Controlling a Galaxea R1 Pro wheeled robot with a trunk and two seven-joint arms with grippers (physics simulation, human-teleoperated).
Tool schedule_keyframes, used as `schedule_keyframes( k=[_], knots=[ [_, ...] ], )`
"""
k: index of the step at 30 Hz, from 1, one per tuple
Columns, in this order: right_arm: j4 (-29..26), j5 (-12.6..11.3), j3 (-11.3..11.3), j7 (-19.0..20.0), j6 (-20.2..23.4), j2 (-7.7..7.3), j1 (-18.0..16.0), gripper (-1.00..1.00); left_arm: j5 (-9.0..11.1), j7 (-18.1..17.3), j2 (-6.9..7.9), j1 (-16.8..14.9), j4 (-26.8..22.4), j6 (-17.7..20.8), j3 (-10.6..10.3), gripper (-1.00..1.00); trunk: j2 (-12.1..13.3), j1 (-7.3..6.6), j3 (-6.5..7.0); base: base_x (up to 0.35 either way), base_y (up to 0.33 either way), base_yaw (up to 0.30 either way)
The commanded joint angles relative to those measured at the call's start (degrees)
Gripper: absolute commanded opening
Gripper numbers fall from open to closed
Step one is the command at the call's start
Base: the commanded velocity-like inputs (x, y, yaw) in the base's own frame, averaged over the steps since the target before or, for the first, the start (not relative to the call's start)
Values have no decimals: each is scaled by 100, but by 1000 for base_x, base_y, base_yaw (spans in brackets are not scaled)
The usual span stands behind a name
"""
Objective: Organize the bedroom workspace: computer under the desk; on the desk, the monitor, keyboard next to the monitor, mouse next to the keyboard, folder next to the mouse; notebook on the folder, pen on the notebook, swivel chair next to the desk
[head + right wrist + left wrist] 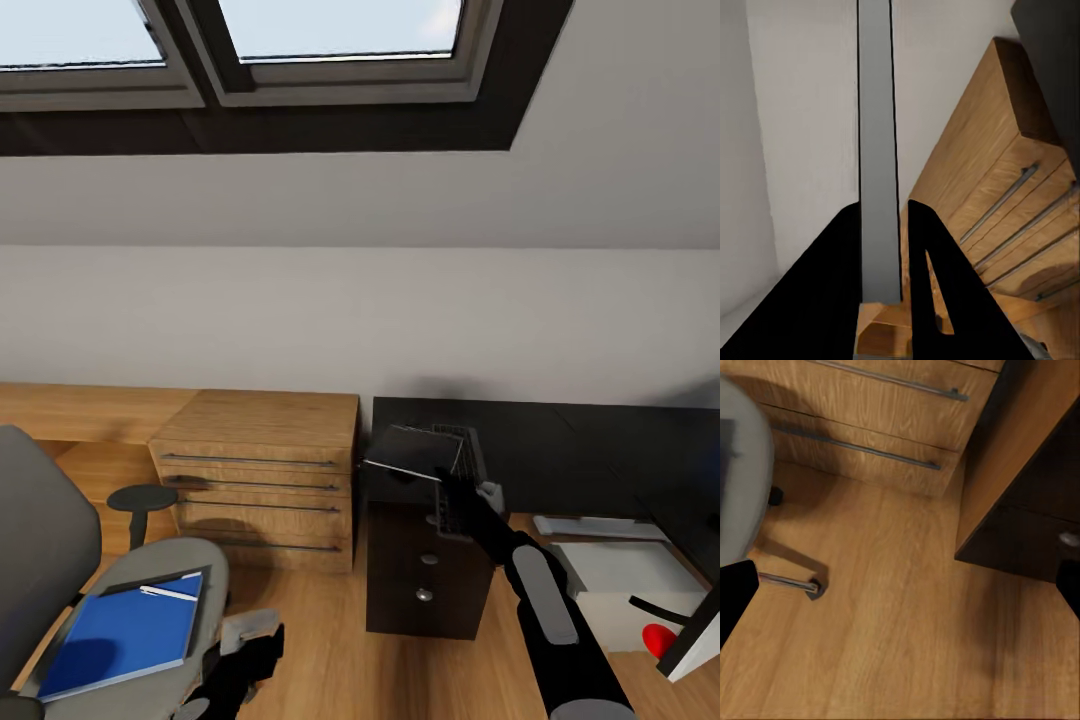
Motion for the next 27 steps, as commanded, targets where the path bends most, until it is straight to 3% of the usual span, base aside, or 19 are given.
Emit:
schedule_keyframes(
  k=[1, 5, 6, 8, 9, 11, 13, 19, 20, 27],
  knots=[
    [22, -29, -18, -119, -114, 9, -69, -100, 125, 48, 3, -3, -205, 164, -13, 100, -5, 0, -8, 0, 0, 0],
    [341, -40, -18, -795, -1152, 11, -363, -100, 397, 47, 8, -3, -903, 534, -16, 100, -5, 0, -8, 0, 0, 0],
    [539, -45, -18, -1015, -1683, 11, -449, -100, 481, 47, 14, -3, -1068, 616, -8, 100, -5, 0, -8, 0, 0, 0],
    [753, -51, -18, -1170, -2241, 12, -512, -100, 547, 47, 19, -3, -1173, 690, 19, 100, -5, 0, -8, 0, 0, 0],
    [967, -56, -18, -1272, -2788, 12, -554, -100, 592, 47, 21, -3, -1235, 752, 58, 100, -5, 0, -8, 0, 0, 0],
    [1152, -62, -18, -1337, -3283, 12, -584, -100, 620, 47, 23, -3, -1274, 793, 111, 100, -5, 0, -8, 0, 0, 0],
    [1439, -153, -14, -1411, -4124, 25, -620, -100, 659, 46, 38, -3, -1324, 836, 266, 100, -5, 0, -8, 0, 0, 0],
    [1567, -565, 5, -1392, -4511, 45, -631, -100, 661, 39, 45, -3, -1339, 847, 418, 100, -5, 0, -8, 0, 0, 0],
    [1582, -815, 4, -1371, -4581, 58, -633, -100, 662, 38, 46, -3, -1341, 840, 462, 100, -5, 0, -8, 0, 0, 0],
    [1561, -1154, -15, -1353, -4649, 64, -634, -100, 667, 38, 47, -3, -1348, 831, 485, 100, -5, 0, -8, 28, 0, 0]
  ],
)
